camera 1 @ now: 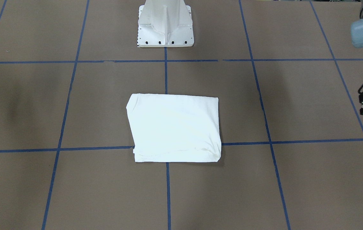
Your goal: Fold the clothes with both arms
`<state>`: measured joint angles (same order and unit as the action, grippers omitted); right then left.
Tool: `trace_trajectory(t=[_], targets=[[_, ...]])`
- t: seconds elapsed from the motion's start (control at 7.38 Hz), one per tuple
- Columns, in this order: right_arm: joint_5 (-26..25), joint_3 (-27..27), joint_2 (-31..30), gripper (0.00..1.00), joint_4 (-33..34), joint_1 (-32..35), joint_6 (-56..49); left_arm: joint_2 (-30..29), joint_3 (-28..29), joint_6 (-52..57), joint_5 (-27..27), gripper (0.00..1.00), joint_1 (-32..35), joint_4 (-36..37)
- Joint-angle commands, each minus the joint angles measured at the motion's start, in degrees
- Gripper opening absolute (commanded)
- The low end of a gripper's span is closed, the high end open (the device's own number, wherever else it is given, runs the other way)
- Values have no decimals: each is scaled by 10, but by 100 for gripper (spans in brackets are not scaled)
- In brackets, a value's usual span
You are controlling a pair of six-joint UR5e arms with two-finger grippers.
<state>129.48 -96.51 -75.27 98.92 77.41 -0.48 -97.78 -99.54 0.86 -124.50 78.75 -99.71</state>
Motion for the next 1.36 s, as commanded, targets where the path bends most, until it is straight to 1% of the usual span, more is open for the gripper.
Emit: trace_trajectory(t=[0.0,0.14,0.27,0.41,0.54,0.68,0.81,0.95,1.08,1.22], targets=[[10,-2,-86,100,1,91,-140,104,-4,57,-36,100,89,-12],[12,-10,-130,100,-5,116,-140,149,12,53,-30,100,92,-13],[20,-31,-168,100,-6,117,-131,152,25,47,-30,100,94,-14],[19,-36,-188,100,-6,117,-116,148,16,49,-29,100,110,-12],[18,-45,-190,100,-6,116,-77,150,23,51,-31,100,113,6],[18,-52,-190,100,-7,115,-57,152,19,52,-35,100,113,35],[18,-52,-190,100,-7,115,-56,151,8,54,-36,100,113,60],[18,-55,-189,100,-7,114,-55,153,-2,53,-45,100,114,61],[18,-55,-190,100,-7,114,-54,155,8,54,-92,100,114,55],[19,-55,-190,100,-7,115,-55,158,4,52,-113,100,113,56]])
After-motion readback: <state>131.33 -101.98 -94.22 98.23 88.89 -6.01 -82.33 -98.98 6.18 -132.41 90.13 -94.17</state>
